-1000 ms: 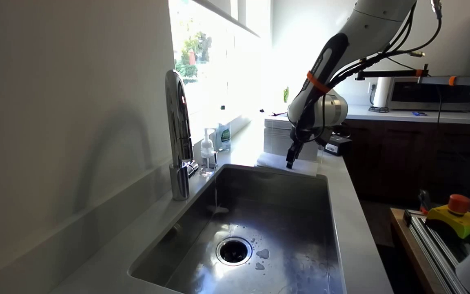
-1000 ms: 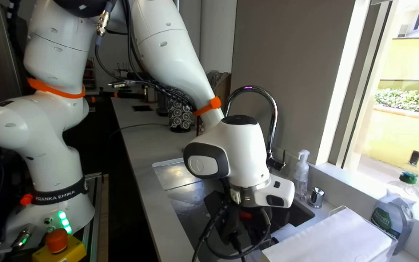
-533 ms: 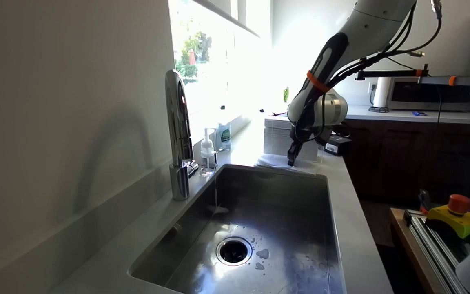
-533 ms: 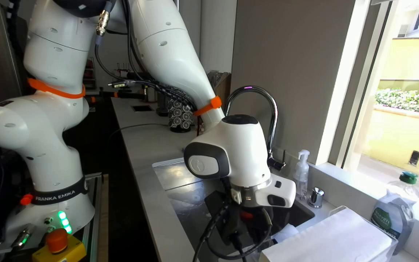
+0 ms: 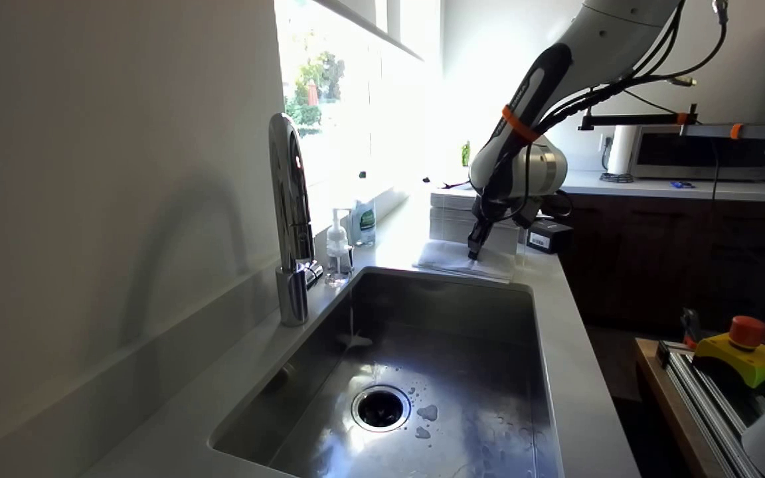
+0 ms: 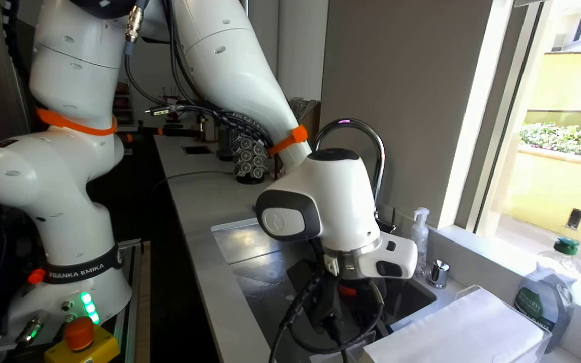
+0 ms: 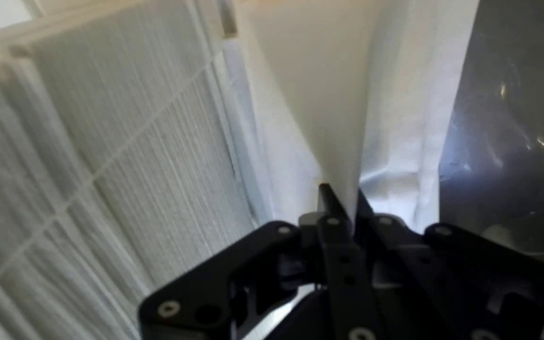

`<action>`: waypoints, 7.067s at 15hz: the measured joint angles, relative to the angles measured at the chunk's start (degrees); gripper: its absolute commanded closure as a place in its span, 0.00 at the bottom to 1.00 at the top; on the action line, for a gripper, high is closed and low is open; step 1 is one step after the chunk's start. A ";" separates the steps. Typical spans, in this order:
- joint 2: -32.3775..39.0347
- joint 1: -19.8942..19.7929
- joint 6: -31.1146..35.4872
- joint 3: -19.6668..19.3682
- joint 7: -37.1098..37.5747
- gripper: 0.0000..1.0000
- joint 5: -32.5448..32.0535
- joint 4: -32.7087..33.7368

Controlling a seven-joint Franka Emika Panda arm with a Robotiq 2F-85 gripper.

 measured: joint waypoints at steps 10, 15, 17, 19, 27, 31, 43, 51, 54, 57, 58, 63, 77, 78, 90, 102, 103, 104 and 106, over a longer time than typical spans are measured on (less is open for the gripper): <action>-3.02 -0.69 0.00 -0.37 -0.38 1.00 0.00 0.04; -4.61 -0.12 0.00 -0.65 0.04 1.00 -0.32 -0.19; -5.71 0.80 0.00 -1.41 0.68 1.00 -1.02 -0.44; -6.74 1.92 0.00 -2.18 1.69 1.00 -2.01 -0.49; -10.24 4.78 -0.03 -4.63 11.96 1.00 -13.11 -0.52; -12.53 5.35 -0.18 -5.70 17.38 1.00 -19.82 -0.53; -20.84 7.01 -3.55 -5.98 27.69 1.00 -32.33 -0.58; -25.89 10.54 -6.07 -2.09 25.28 1.00 -28.27 -3.44; -25.49 14.18 -6.09 -1.77 20.39 1.00 -21.37 -5.34; -23.70 17.37 -6.13 -1.83 14.15 1.00 -13.46 -6.17; -22.82 18.14 -6.13 -1.83 12.11 1.00 -11.13 -6.30; -17.50 19.49 -6.22 -1.76 1.96 0.98 -0.69 -6.39; -11.40 18.47 2.01 3.11 -12.66 1.00 19.43 -5.66; -10.78 17.91 3.59 4.71 -15.35 1.00 23.16 -5.63; -1.51 4.44 8.36 19.71 -28.06 1.00 40.41 1.54; 12.18 -9.66 13.34 34.48 -31.23 1.00 39.87 12.34; 13.06 -10.45 14.45 35.34 -31.23 1.00 39.59 12.75; 14.00 -11.29 15.63 36.22 -31.23 1.00 39.18 13.11; 15.89 -12.67 17.54 37.34 -31.14 0.98 37.55 13.57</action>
